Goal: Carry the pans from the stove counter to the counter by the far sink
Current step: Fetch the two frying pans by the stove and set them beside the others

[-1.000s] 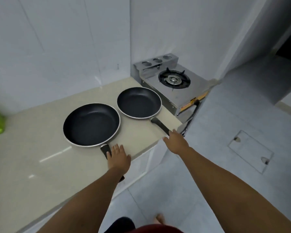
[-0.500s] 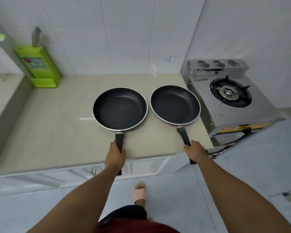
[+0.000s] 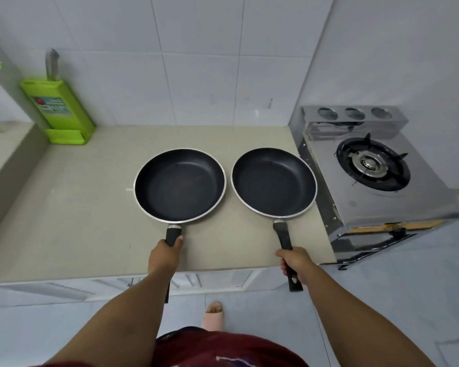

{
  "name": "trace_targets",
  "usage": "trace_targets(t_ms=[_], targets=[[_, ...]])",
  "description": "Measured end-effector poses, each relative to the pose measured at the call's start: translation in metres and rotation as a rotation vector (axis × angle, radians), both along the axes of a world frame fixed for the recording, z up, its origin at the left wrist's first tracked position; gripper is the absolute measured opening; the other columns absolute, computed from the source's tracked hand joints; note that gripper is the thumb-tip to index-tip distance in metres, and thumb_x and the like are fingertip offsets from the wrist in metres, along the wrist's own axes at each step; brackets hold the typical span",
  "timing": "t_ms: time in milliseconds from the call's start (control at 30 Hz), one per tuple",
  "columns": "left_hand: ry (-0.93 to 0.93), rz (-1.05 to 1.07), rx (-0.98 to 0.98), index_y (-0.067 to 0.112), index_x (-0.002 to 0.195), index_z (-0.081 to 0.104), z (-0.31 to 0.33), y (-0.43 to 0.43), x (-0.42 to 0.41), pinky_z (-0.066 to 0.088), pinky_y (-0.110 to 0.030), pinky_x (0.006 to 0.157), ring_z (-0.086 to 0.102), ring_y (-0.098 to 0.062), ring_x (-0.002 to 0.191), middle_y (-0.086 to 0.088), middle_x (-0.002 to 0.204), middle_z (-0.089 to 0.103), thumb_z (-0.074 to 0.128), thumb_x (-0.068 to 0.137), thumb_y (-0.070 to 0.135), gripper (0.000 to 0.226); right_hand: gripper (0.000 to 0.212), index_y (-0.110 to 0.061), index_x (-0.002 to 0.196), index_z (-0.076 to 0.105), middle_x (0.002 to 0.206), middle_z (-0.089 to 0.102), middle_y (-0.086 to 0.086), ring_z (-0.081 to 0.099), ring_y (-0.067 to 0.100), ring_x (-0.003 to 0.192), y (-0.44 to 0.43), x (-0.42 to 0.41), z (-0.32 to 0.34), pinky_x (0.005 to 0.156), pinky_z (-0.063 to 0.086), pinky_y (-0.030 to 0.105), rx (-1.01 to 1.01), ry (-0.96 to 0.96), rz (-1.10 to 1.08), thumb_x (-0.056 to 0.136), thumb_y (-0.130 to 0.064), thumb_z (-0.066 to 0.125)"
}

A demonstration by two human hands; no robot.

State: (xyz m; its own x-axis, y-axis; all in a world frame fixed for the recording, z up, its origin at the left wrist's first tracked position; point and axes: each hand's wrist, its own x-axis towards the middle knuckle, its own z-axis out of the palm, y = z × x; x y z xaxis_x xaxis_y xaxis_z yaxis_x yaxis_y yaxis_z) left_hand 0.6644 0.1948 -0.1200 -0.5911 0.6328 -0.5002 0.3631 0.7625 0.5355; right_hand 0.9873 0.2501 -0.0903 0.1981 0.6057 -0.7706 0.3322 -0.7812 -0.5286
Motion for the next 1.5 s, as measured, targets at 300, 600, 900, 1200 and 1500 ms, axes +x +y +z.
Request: trace_targets(t_ms=[300, 600, 900, 1200, 1500], targets=[[-0.005, 0.083, 0.034, 0.009, 0.082, 0.061, 0.013, 0.004, 0.022, 0.045, -0.032, 0.057, 0.062, -0.03, 0.064, -0.007, 0.068, 0.062, 0.062, 0.086, 0.045, 0.035, 0.014, -0.004, 0.07, 0.057, 0.04, 0.049, 0.004, 0.039, 0.017, 0.032, 0.002, -0.004, -0.002, 0.039, 0.036, 0.026, 0.137, 0.024, -0.071, 0.08, -0.01, 0.065], [0.0, 0.278, 0.082, 0.008, 0.075, 0.061, 0.023, -0.027, 0.064, 0.037, -0.031, 0.051, 0.058, -0.029, 0.062, -0.007, 0.063, 0.059, 0.064, 0.085, 0.041, 0.035, 0.016, -0.002, 0.07, 0.06, 0.051, 0.053, 0.009, 0.044, 0.02, 0.036, -0.002, 0.02, 0.007, 0.038, 0.038, 0.022, 0.206, -0.075, -0.007, 0.082, -0.014, 0.061], [0.032, 0.518, 0.134, 0.008, 0.076, 0.062, 0.038, -0.089, 0.078, 0.038, -0.029, 0.048, 0.059, -0.026, 0.058, -0.011, 0.065, 0.063, 0.062, 0.084, 0.035, 0.029, 0.017, 0.0, 0.074, 0.064, 0.055, 0.059, 0.01, 0.049, 0.023, 0.039, 0.003, 0.023, 0.016, 0.039, 0.04, 0.023, 0.25, -0.086, 0.153, 0.081, -0.016, 0.061], [0.09, 0.721, 0.13, 0.011, 0.076, 0.06, 0.062, -0.158, 0.049, 0.038, -0.027, 0.048, 0.058, -0.024, 0.058, -0.008, 0.067, 0.062, 0.061, 0.083, 0.034, 0.024, 0.016, -0.005, 0.072, 0.062, 0.056, 0.061, 0.012, 0.053, 0.025, 0.041, -0.007, -0.038, 0.035, 0.046, 0.044, 0.028, 0.319, -0.03, 0.425, 0.075, -0.02, 0.064], [0.137, 0.907, 0.125, 0.011, 0.071, 0.059, 0.074, -0.242, 0.021, 0.037, -0.027, 0.048, 0.058, -0.024, 0.057, -0.008, 0.067, 0.062, 0.061, 0.081, 0.035, 0.026, 0.014, -0.004, 0.078, 0.063, 0.057, 0.06, 0.009, 0.051, 0.02, 0.039, -0.062, -0.114, 0.047, 0.039, 0.04, 0.022, 0.305, 0.035, 0.725, 0.081, -0.018, 0.062]])
